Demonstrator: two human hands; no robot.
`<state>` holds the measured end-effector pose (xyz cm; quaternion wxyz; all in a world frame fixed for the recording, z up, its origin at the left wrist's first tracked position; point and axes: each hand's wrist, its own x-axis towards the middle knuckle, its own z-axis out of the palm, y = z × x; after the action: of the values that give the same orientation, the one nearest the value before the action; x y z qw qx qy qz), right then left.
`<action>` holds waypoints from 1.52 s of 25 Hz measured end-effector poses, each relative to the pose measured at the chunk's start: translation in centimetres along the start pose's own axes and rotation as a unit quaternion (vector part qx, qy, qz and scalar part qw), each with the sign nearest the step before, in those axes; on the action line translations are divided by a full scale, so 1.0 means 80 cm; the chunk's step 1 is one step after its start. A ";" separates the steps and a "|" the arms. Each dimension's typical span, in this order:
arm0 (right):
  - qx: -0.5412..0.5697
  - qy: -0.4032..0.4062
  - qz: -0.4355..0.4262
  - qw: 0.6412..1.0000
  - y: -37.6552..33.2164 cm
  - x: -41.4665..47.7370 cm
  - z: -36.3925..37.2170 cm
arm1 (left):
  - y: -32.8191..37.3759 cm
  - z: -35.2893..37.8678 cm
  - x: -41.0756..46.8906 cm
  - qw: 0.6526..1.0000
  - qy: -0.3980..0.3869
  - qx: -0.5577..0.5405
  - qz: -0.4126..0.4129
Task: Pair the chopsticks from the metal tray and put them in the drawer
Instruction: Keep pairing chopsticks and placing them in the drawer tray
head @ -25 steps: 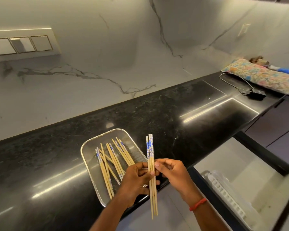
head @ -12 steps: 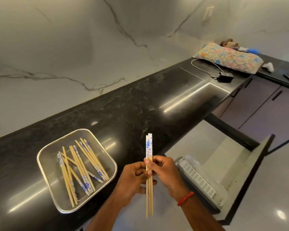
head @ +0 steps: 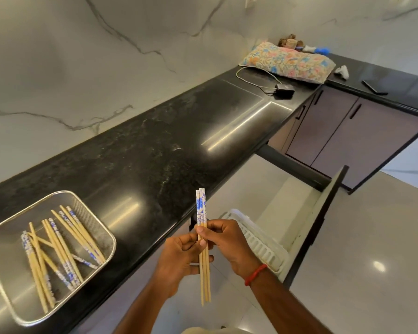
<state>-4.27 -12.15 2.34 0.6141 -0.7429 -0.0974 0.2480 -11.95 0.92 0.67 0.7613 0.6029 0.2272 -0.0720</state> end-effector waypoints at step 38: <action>-0.488 -0.065 0.098 0.865 0.217 0.144 -0.182 | -0.061 0.078 0.037 0.983 0.080 0.118 -0.116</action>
<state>9.94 -23.51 -15.44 0.1384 -0.9354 -0.1728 0.2756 -9.55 -5.80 -3.87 0.6509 0.6620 0.3454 -0.1373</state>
